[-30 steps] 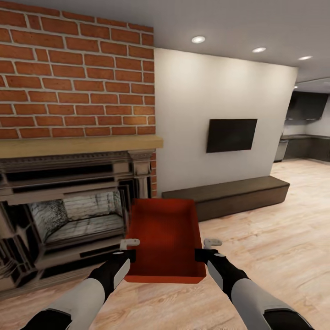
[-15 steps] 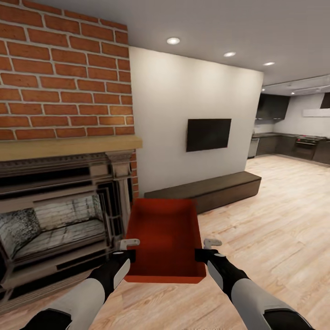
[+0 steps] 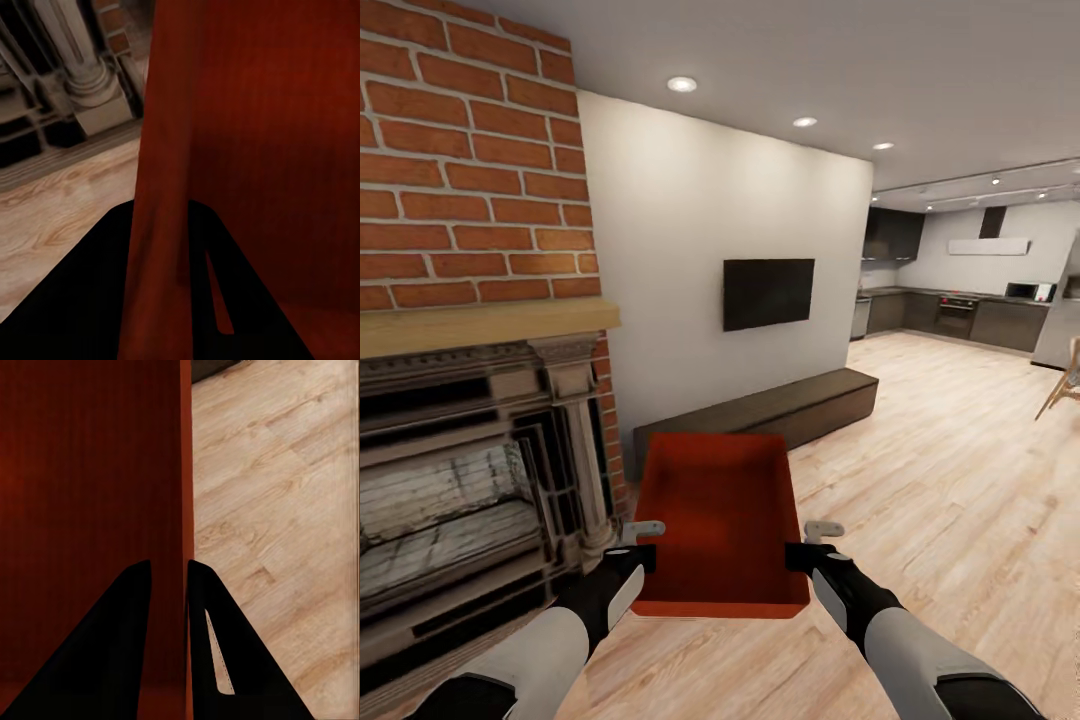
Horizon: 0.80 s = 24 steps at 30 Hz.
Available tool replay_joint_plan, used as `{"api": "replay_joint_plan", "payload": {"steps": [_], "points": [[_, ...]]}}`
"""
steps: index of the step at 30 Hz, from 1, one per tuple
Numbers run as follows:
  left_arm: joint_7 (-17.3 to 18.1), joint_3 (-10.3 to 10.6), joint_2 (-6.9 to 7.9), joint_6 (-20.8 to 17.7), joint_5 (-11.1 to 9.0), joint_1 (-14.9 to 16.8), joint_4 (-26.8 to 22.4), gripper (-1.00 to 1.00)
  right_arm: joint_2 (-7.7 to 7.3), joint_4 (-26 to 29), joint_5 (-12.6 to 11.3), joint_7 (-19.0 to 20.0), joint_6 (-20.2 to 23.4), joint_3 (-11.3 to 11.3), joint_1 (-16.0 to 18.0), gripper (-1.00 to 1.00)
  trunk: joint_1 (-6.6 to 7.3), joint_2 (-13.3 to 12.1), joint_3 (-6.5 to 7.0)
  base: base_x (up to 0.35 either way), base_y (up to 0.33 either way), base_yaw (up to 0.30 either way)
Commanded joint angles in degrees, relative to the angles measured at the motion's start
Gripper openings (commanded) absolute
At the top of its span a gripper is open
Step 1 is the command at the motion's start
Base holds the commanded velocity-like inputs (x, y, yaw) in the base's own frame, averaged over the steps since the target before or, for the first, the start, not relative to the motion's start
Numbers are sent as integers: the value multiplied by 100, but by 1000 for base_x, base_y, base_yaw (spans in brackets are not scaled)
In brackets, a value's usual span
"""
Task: Move the two storage containers from the living room to the garage. In the garage, place one container on the floor and stack the other container on top of it (either order is fine).
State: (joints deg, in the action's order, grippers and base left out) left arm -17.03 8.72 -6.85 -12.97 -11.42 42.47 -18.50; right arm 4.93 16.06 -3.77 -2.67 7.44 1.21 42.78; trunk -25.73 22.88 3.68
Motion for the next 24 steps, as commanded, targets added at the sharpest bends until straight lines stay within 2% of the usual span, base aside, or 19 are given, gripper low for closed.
{"api": "replay_joint_plan", "payload": {"steps": [1,24], "points": [[-50,40,8,-31,-89,-2,-9,-100,-1,20,-1,0,29,-77,3,-100,-5,4,-2,303,0,-288],[-46,34,8,-31,-96,-2,-5,-100,0,20,-1,3,29,-75,3,-100,-5,4,-2,320,0,-290]]}}
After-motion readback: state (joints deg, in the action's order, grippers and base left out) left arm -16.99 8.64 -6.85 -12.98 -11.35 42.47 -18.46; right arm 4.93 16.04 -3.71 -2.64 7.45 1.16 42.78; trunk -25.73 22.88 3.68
